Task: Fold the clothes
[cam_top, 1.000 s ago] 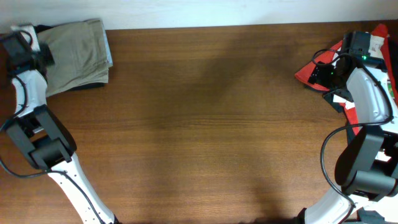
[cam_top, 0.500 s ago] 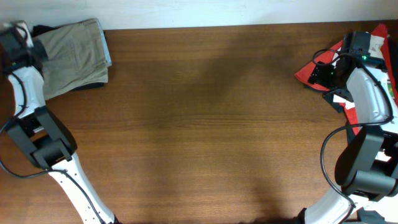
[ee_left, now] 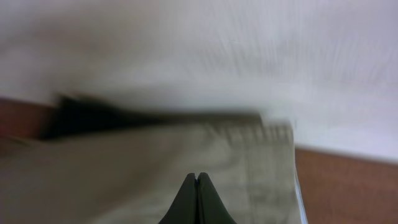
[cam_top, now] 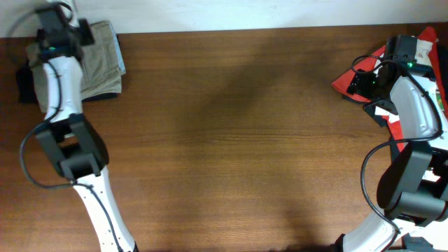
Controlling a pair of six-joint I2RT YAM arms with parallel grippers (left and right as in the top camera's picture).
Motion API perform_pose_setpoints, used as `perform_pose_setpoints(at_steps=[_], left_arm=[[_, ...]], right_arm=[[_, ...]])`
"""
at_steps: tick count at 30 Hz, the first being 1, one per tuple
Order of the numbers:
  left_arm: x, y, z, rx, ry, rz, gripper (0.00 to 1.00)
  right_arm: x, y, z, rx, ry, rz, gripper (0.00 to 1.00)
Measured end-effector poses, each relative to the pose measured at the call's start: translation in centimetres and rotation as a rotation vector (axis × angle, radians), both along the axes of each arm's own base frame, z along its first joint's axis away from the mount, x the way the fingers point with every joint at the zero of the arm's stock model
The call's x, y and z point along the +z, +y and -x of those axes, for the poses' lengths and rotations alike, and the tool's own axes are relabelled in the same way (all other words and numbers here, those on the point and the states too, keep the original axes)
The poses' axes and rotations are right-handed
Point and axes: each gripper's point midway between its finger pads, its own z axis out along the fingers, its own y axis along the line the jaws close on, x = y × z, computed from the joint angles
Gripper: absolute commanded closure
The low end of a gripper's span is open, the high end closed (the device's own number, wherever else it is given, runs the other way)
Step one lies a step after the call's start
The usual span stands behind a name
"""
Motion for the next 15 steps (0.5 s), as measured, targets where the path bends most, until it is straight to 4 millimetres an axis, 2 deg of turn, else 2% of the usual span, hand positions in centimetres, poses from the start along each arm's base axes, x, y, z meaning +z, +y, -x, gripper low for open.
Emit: perform_pose_setpoints(at_steps=[3,6,8,15], left_arm=[[-5.7,-2.2,-0.2,-0.032,0.086,0.026,0.95],[-10.1,-4.3,0.0,-0.060,0.159,0.040,0.95],[-10.5,-5.1,-0.1,-0.069,0.165,0.038,0.95],[-9.1,-6.2,-0.6,-0.088,0.140,0.033,0.95]], right_arm=[[0.0,0.0,0.0,0.000,0.000,0.000,0.01],[0.0,0.0,0.0,0.001,0.000,0.000,0.01],[0.0,0.0,0.0,0.000,0.000,0.000,0.01],[0.0,0.0,0.0,0.000,0.000,0.000,0.01]])
